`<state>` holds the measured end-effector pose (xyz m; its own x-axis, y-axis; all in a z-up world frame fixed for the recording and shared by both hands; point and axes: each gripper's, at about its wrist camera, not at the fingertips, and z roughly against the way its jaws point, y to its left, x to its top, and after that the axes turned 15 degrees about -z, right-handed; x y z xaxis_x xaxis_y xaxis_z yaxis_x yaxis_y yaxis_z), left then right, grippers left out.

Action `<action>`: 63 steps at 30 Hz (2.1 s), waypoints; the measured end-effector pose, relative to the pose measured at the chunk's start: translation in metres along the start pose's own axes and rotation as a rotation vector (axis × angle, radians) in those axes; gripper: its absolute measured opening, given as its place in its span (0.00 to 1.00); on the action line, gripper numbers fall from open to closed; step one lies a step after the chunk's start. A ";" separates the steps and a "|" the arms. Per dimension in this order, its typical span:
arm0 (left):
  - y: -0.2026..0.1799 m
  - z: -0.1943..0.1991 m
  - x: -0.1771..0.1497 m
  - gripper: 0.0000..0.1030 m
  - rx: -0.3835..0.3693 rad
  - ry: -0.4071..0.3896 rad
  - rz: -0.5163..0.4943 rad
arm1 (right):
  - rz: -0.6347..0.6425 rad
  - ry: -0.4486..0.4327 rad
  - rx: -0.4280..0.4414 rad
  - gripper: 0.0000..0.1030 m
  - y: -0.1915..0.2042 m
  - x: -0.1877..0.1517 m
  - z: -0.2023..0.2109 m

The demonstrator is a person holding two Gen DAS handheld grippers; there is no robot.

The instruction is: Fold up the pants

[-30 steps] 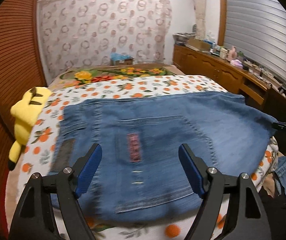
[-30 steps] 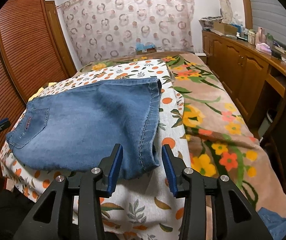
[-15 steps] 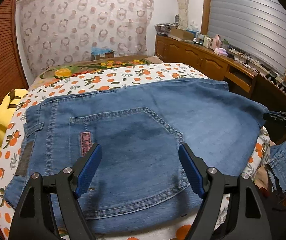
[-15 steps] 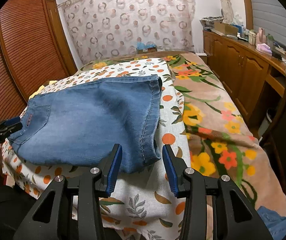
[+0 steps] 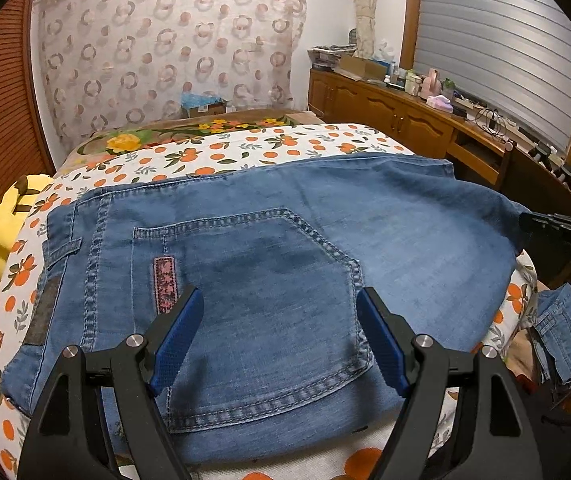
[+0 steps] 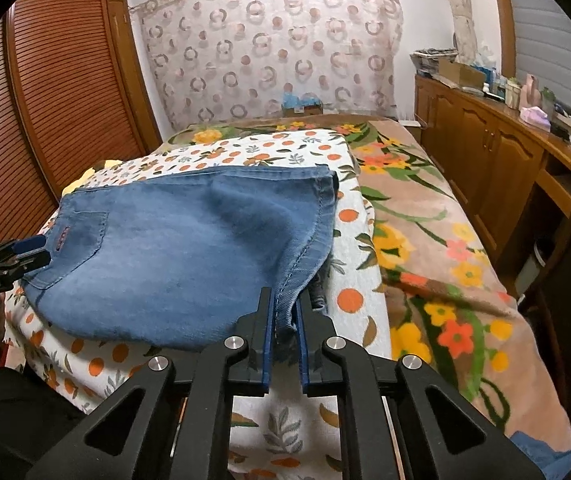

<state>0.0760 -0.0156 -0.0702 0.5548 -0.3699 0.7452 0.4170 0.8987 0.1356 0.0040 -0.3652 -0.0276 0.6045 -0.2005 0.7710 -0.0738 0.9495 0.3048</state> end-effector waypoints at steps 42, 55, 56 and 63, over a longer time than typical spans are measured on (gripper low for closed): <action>0.041 0.031 -0.013 0.77 0.075 -0.041 0.071 | 0.340 -0.100 0.323 0.05 0.154 0.058 -0.036; 0.063 0.039 -0.030 0.77 0.091 -0.049 0.130 | 0.420 0.042 0.369 0.10 0.185 0.054 -0.092; 0.063 0.039 -0.030 0.77 0.091 -0.048 0.131 | 0.423 0.043 0.357 0.20 0.184 0.054 -0.094; 0.057 0.034 -0.028 0.77 0.076 -0.042 0.116 | 0.395 0.013 0.335 0.38 0.174 0.068 -0.096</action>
<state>0.0598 0.0539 -0.0606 0.5647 -0.2533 0.7855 0.2951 0.9508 0.0945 0.1086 -0.1908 0.0245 0.4890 0.1631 0.8569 -0.5473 0.8223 0.1558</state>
